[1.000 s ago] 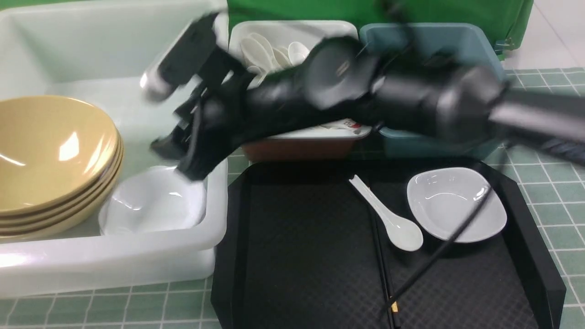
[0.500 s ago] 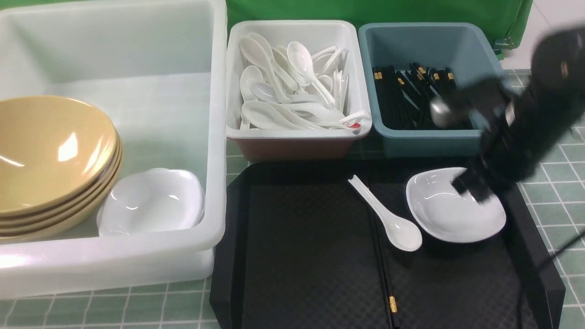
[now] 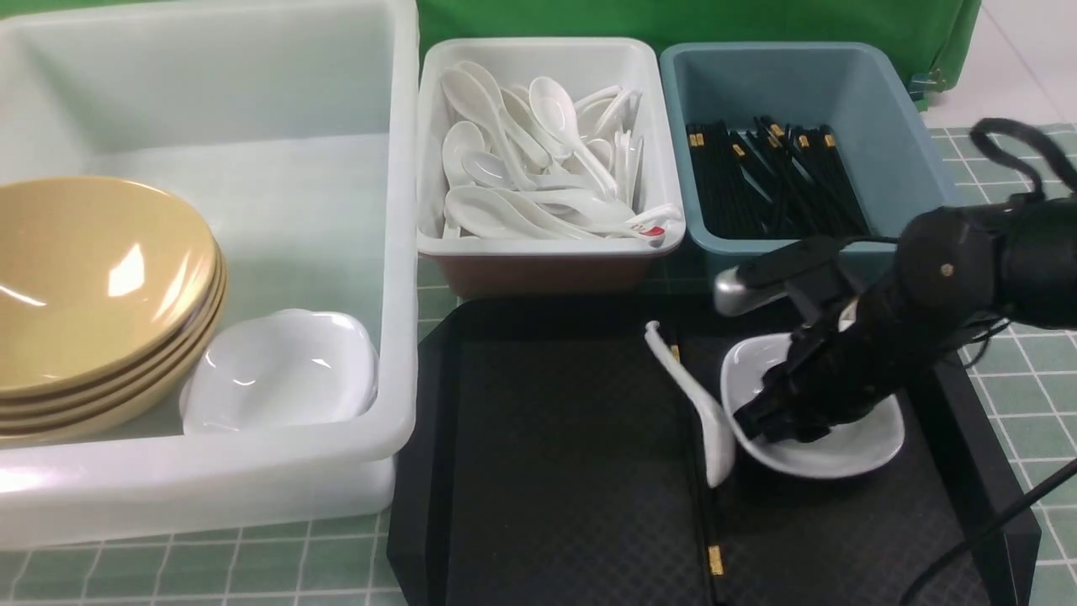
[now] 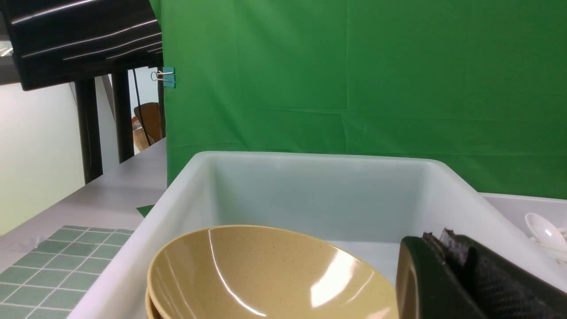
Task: On blue table put chopsticks spoon bowls plates into blue grey white boxes.
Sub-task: 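Reach for and grasp the small white dish on the black tray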
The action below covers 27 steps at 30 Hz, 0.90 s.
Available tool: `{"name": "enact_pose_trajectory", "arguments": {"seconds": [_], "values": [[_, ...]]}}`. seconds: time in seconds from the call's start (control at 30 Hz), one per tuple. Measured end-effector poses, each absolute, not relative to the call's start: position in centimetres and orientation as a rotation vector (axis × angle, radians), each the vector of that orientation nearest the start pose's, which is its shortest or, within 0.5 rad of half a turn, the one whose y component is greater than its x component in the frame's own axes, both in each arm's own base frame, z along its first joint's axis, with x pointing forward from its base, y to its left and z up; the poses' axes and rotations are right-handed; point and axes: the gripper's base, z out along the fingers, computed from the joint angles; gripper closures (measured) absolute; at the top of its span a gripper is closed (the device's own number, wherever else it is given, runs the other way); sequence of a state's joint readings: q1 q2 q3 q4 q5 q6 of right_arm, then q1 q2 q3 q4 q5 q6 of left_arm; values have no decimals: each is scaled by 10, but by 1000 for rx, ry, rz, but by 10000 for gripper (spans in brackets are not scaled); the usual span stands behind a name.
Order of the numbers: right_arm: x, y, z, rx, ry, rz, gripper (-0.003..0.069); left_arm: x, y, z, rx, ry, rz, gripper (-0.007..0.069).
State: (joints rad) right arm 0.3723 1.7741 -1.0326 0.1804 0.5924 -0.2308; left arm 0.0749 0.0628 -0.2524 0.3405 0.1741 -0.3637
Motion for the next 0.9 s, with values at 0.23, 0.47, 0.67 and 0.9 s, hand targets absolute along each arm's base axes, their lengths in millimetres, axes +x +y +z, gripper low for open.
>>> {"name": "enact_pose_trajectory", "arguments": {"seconds": [0.23,0.47,0.67,0.9], "values": [[318,115,184,-640,2768,172,227,46,9,279,-122,1454,81,622],[331,70,192,-361,2772,146,188,46,9,279,-122,1454,81,622],[335,75,166,-352,2846,188,218,46,9,279,-122,1454,81,622],[331,76,176,-407,2831,211,431,46,9,279,-122,1454,80,622]]}}
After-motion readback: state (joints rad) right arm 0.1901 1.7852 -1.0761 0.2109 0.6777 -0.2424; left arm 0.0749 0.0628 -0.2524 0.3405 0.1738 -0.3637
